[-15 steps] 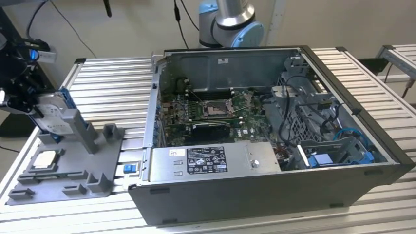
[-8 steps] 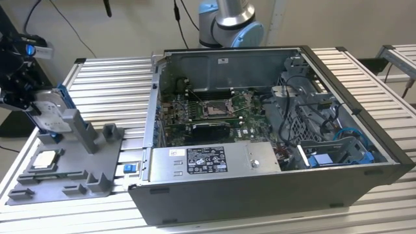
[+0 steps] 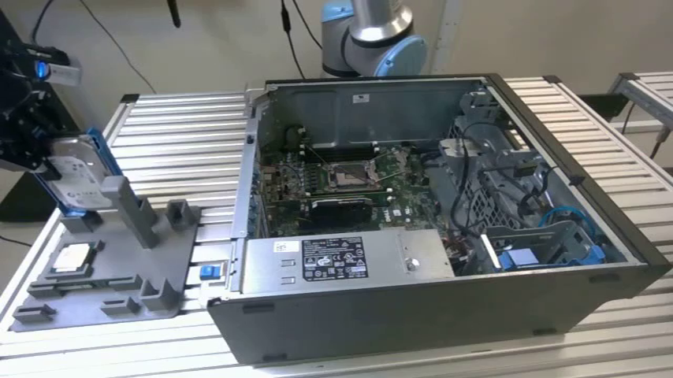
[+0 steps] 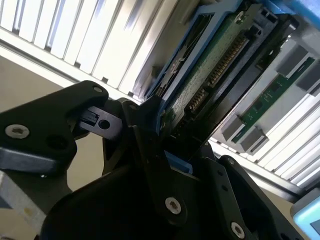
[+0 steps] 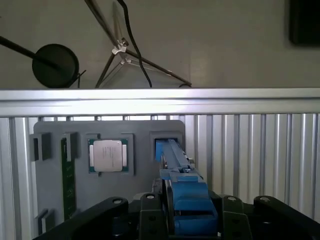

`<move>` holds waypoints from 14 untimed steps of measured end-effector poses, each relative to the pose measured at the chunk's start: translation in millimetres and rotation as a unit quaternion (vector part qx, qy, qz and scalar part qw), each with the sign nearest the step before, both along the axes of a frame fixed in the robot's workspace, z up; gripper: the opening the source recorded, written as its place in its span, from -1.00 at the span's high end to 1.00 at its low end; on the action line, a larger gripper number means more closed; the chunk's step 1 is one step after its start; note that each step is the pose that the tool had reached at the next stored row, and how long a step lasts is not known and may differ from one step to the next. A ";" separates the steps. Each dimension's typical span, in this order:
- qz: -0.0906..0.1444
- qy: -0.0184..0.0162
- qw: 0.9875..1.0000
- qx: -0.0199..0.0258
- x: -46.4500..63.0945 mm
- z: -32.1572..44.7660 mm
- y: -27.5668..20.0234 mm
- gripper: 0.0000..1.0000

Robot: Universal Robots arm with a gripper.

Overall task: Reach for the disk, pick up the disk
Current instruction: 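Pick up the disk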

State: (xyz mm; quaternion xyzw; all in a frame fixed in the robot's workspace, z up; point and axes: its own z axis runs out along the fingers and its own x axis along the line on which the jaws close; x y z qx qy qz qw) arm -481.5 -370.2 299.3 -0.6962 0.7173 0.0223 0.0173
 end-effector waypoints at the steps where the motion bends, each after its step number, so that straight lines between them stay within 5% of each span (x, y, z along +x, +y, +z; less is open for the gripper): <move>1: 0.000 0.000 1.000 0.000 0.0 2.7 0.0 1.00; 14: 0.006 0.000 1.000 0.001 0.0 35.2 0.0 1.00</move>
